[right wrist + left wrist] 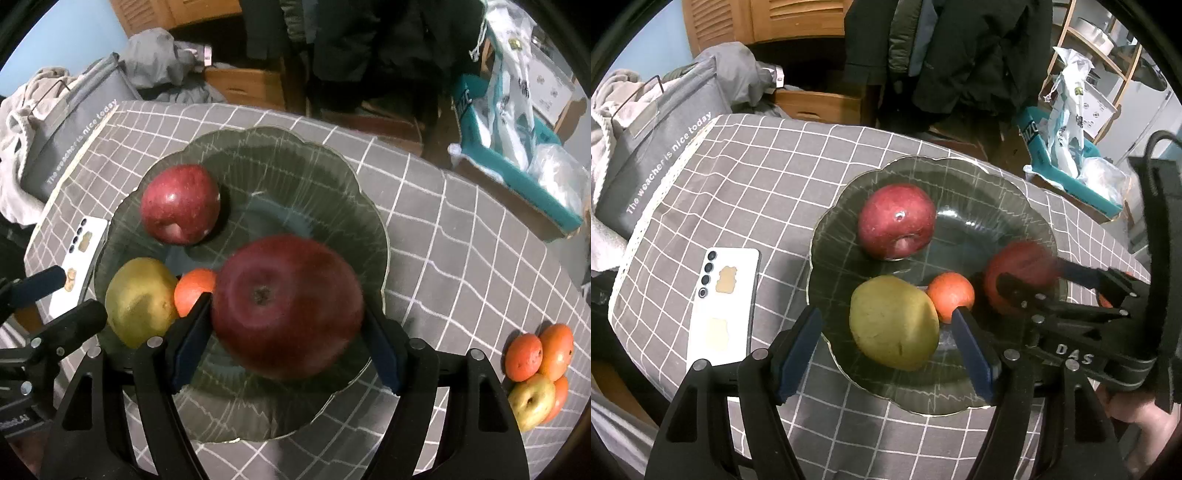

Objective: Organize fruits
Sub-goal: 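Lower the red apple into the bowl and open the right tool, then withdraw both tools from the bowl toward the remaining fruit, then close the right tool on the large orange while the left tool approaches the yellow-green pear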

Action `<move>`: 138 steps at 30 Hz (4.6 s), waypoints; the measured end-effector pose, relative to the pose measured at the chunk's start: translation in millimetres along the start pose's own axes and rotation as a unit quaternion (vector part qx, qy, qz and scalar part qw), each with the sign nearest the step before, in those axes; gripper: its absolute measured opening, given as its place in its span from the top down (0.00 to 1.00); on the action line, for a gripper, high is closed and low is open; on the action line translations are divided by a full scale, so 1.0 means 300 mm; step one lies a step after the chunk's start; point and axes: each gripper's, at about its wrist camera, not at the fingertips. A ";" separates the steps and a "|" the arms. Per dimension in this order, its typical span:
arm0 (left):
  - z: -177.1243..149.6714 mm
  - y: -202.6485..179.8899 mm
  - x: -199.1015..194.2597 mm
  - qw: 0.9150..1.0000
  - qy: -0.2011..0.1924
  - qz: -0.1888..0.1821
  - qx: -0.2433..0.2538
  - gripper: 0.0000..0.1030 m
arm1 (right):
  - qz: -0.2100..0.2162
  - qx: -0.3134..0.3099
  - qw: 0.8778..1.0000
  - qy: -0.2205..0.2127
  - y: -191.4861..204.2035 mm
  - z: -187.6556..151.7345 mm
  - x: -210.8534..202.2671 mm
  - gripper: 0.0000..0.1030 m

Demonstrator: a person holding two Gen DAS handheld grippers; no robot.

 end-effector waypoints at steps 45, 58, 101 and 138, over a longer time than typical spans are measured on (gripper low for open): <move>0.007 -0.393 -0.315 0.987 -0.102 -0.066 0.108 0.14 | -0.114 0.073 0.970 -0.203 -0.331 -0.144 -0.690 0.17; -0.019 -0.540 -0.438 0.972 -0.159 -0.089 0.149 0.04 | -0.144 0.114 0.953 -0.239 -0.473 -0.298 -0.850 0.17; -0.076 -0.938 -0.166 0.968 -0.064 -0.109 0.217 0.01 | -0.173 0.202 0.956 -0.120 -0.875 -0.525 -0.630 0.17; -0.065 -0.956 0.234 0.978 0.026 -0.057 0.201 0.01 | -0.066 0.275 0.959 0.033 -1.020 -0.510 -0.104 0.39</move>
Point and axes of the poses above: each gripper's, at about its wrist camera, not at the fingertips, and x roughly the way its jaws point, y to its left, z to its top, and after that the axes turned 9 degrees about -z, right-handed
